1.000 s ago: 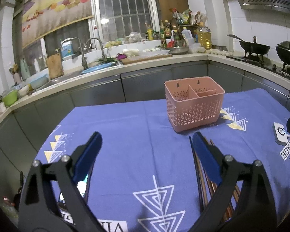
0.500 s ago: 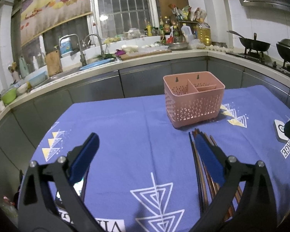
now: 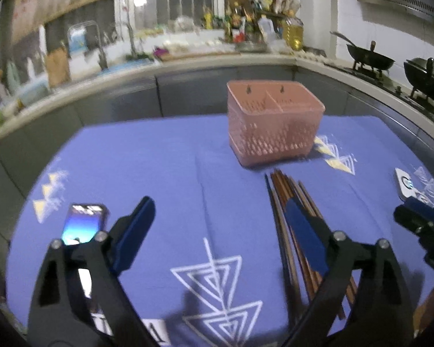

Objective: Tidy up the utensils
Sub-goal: 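Move both tools toward the bundle of wooden chopsticks, then grasp the black chopstick with the left tool while the right tool grasps a wooden chopstick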

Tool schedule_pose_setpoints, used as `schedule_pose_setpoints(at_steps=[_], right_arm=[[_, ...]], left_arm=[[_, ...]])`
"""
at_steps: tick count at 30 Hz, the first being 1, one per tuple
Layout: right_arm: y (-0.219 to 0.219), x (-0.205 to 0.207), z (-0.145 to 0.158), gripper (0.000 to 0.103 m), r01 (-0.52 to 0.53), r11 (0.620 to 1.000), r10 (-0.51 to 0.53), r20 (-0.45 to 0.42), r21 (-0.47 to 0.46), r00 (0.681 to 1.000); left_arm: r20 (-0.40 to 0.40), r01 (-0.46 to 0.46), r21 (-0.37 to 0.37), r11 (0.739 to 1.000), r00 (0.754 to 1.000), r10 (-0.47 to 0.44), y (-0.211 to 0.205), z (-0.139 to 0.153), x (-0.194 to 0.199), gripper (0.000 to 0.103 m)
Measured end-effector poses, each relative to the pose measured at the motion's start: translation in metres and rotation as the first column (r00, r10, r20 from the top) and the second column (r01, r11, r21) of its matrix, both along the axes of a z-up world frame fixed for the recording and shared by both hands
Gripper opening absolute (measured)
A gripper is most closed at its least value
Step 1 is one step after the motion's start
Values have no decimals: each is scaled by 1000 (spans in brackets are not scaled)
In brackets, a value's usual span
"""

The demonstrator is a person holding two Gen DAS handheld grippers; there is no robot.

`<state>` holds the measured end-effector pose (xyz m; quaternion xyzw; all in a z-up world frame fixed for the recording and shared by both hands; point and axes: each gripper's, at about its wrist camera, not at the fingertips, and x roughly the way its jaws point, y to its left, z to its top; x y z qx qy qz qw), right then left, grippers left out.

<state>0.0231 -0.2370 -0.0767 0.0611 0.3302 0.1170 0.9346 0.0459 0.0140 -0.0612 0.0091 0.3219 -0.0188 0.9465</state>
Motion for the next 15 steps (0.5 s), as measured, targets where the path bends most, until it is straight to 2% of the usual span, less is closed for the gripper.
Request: schedule_pose_setpoints(at_steps=[4,7,10,13,15], right_arm=[[11,1,-14,36,-53,996,49,-47,-66,998],[18,3,-30,35,-87,991,78,-93,-101,993],[23,4,-45,35,-117,985,99,-139,-127,985],[27,4,-57,35,-136,978,109,-171,-158,979],[29,5,-65,35,-150,974,116,-193,-172,974]], left_arm=[[-88,64,-75,995,994,-70,-2,-19,8,70],[-153,134,-104,985,977,-149,-12,-34,11,59],[-205,173,-98,980,960,-190,-24,-50,14,46],[-258,187,-92,978,944,-205,-34,-67,19,37],[-275,191,-97,977,938,-210,-35,-72,21,36]])
